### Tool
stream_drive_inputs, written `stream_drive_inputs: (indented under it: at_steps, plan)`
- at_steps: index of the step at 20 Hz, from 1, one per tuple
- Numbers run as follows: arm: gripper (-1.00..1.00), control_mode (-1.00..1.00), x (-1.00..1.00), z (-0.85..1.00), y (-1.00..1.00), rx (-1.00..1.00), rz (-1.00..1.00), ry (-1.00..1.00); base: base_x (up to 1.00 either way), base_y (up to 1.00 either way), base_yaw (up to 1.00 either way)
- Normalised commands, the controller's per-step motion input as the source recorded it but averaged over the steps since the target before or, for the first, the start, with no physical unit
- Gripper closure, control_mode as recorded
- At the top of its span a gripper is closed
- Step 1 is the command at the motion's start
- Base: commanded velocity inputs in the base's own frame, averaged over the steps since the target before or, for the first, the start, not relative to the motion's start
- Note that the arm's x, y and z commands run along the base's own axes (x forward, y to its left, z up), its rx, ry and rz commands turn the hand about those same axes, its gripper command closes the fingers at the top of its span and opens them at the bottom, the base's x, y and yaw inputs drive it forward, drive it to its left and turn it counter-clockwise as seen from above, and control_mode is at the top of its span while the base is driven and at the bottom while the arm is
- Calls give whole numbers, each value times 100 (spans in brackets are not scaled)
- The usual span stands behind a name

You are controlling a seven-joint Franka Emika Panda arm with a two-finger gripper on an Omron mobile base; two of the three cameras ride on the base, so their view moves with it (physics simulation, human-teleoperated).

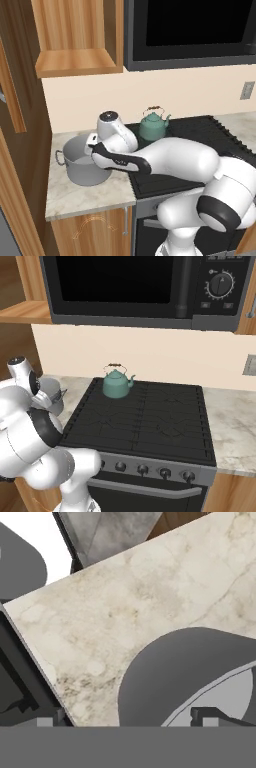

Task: Pick the kettle from the cabinet and place it on a stove burner. Then pick the pot from the counter and place it on another stove burner. Finally, turn both burners on.

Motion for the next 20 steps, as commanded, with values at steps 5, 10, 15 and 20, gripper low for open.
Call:
stream_drive_inputs:
  at_steps: [5,10,15,20]
  plan:
    - [-100,-100,4,-9,1,-3,-3,0,0,0,0]
    - [-100,-100,12,-5,4,-1,-4,2,0,0,0]
    - [-100,-100,13,-9,0,0,-3,3,0,0,0]
    - [-100,-100,21,-14,0,0,-2,6,0,0,0]
